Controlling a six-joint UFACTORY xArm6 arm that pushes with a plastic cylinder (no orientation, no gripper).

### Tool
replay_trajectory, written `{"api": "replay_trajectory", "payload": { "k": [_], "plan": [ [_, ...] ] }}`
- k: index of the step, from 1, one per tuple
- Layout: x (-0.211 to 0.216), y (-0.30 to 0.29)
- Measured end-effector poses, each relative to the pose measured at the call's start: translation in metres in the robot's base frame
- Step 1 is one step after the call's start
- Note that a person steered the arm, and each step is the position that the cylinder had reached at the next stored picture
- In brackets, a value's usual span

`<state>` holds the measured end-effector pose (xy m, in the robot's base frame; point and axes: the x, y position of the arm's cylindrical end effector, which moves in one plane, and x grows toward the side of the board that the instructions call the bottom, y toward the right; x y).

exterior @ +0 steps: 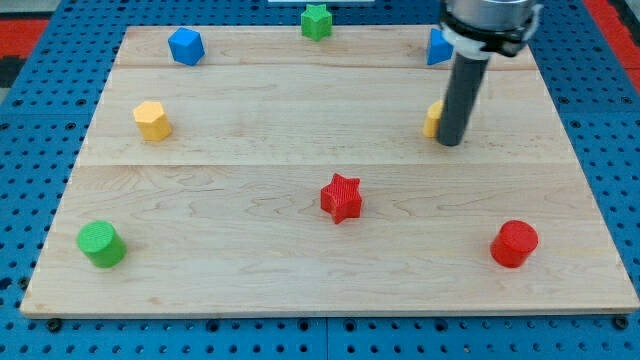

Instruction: Move the yellow heart towards the green circle

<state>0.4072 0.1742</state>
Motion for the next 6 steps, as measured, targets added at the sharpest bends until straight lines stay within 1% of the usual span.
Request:
{"api": "replay_trajectory", "payload": {
  "k": [1, 2, 3, 4, 5, 6],
  "plan": [
    [-0.027, 0.043],
    [-0.065, -0.023],
    [0.003, -0.066],
    [0.025, -0.060],
    [-0.004, -0.051],
    [0.047, -0.005]
  ]
}}
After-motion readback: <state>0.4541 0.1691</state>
